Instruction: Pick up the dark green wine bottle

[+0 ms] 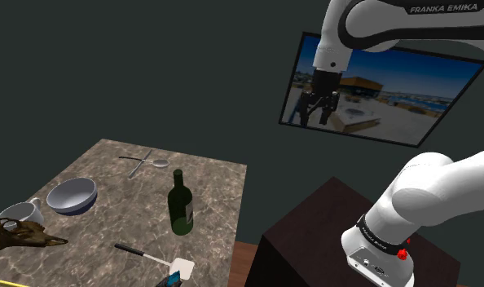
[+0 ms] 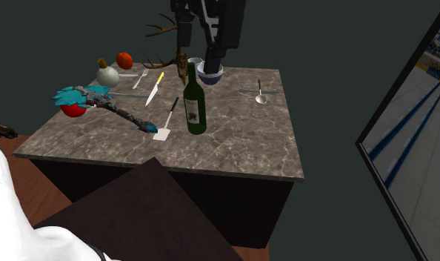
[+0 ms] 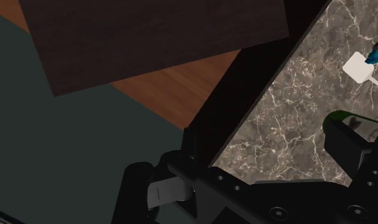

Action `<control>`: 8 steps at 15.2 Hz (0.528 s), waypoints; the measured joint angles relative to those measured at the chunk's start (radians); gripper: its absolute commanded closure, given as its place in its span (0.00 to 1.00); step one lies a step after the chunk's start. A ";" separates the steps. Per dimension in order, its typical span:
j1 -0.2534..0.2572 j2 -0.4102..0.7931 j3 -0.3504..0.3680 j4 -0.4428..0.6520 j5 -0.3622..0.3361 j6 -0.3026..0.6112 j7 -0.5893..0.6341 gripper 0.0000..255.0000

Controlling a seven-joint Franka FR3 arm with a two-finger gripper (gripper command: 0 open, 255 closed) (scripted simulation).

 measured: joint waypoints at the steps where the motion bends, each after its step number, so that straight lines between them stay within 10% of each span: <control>1: 0.007 0.023 0.016 0.001 0.010 0.029 0.013 0.00; 8: 0.058 0.186 0.140 0.024 0.067 0.220 0.122 0.00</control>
